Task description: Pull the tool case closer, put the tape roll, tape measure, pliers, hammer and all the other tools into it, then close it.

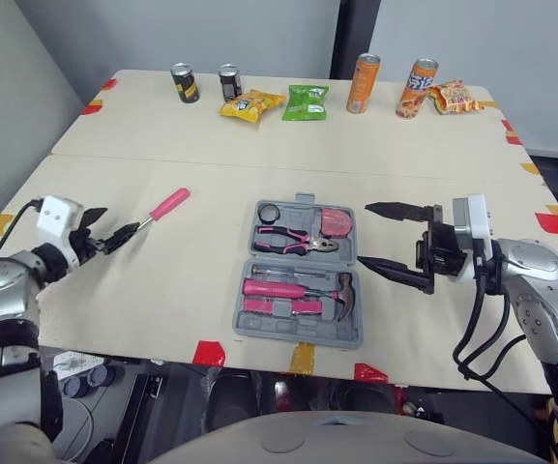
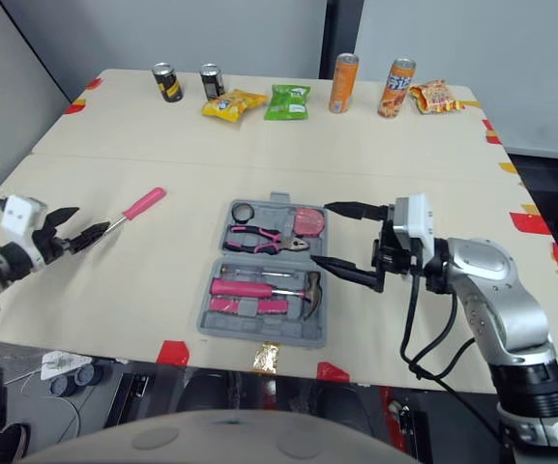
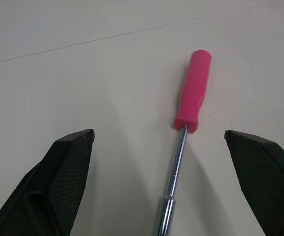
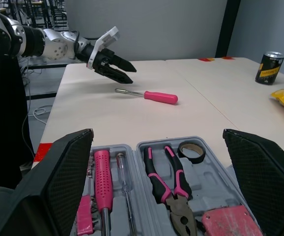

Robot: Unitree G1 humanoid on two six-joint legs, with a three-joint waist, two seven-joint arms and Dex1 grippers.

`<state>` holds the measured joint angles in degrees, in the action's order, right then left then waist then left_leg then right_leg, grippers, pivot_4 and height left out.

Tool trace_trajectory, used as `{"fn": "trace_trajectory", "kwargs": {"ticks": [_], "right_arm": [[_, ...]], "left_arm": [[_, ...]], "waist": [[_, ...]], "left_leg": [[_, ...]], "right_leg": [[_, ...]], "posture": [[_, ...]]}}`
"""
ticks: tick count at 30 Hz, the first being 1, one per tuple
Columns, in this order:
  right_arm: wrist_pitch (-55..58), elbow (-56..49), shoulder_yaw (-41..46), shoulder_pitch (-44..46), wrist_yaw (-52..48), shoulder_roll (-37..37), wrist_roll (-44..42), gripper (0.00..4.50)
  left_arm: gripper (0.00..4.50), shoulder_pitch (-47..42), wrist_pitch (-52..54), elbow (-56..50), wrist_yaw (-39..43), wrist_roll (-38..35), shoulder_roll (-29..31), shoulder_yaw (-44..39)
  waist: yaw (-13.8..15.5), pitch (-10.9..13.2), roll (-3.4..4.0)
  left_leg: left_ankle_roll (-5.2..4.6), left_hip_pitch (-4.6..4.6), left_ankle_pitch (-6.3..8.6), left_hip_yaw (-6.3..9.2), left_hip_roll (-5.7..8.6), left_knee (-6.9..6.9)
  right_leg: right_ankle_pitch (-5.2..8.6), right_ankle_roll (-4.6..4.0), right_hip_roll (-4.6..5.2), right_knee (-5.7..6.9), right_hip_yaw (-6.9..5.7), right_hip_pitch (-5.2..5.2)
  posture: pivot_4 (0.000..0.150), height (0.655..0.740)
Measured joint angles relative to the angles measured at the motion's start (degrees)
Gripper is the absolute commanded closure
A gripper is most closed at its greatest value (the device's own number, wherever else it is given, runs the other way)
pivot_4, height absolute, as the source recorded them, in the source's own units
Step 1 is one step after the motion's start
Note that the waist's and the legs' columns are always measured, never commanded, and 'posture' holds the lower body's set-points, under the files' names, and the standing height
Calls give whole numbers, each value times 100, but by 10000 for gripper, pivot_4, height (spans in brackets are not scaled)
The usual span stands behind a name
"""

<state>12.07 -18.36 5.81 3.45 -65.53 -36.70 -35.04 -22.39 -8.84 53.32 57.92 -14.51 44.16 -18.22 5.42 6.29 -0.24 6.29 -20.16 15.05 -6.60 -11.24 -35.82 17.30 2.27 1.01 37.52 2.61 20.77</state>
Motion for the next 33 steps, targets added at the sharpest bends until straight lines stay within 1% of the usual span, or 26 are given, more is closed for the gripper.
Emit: {"fn": "trace_trajectory", "kwargs": {"ticks": [3, 8, 11, 19, 22, 27, 30, 31, 32, 33], "right_arm": [[-65, 1, -9, -2, 19, 57, 26, 424], [-62, -36, -25, -1, 41, 84, 25, 424], [-30, -219, -133, 7, 34, 78, 23, 424], [-13, -361, -257, 81, 32, 70, 53, 424], [-13, -361, -265, 127, 43, 70, 59, 424], [-13, -361, -265, 144, 122, 71, 59, 424], [-13, -364, -264, 144, 149, 71, 59, 0], [-13, -367, -264, 144, 163, 71, 59, 0], [-12, -376, -265, 144, 183, 71, 59, 0], [-11, -399, -266, 144, 203, 71, 59, 0]], "left_arm": [[0, -386, -56, 502, 1, 177, -15, 174], [0, -706, -166, 965, 9, 351, -66, 351], [0, -935, -221, 1233, -63, 452, -197, 452], [0, -1329, -608, 1513, -183, 877, -377, 824], [0, -1418, -623, 1688, -352, 994, -447, 837], [0, -1424, -601, 1824, -332, 1012, -452, 804], [7250, -1404, -588, 1825, -271, 973, -452, 768], [10287, -1392, -588, 1825, -233, 972, -454, 768], [15003, -1389, -585, 1825, -241, 966, -470, 760], [17750, -1391, -580, 1825, -272, 961, -497, 747]], "waist": [[-4, 0, 0], [9, 0, 1], [30, 0, 0], [40, 2, -2], [28, 2, -3], [33, 2, -3], [35, 3, -3], [35, 3, -3], [37, 3, -3], [39, 3, -3]], "left_leg": [[1, 0, 0, 0, 0, 1], [2, -1, 0, 0, 0, 1], [2, -1, 0, 2, 0, 1], [3, -5, 0, 2, 0, 1], [4, -5, 0, 3, 0, 1], [4, -4, 0, 4, 0, 1], [4, -4, 0, 4, 0, 1], [5, -4, 0, 4, 0, 1], [5, -4, 0, 4, 0, 1], [5, -4, 0, 4, 1, 1]], "right_leg": [[0, 0, -1, 3, 1, 0], [0, 1, -1, 4, 0, -1], [-1, 1, -1, 4, -1, -1], [-3, 4, -1, 9, -2, -3], [-3, 5, -2, 9, -2, -4], [-3, 5, 0, 8, -3, -4], [-3, 5, 0, 8, -4, -4], [-3, 5, 0, 8, -3, -4], [-3, 5, 1, 7, -4, -4], [-3, 5, 1, 4, -4, -4]], "posture": [[1500, 7400], [1500, 7400], [1500, 7400], [1500, 7400], [1500, 7400], [1500, 7400], [1500, 7400], [1500, 7400], [1500, 7400], [1500, 7400]]}}
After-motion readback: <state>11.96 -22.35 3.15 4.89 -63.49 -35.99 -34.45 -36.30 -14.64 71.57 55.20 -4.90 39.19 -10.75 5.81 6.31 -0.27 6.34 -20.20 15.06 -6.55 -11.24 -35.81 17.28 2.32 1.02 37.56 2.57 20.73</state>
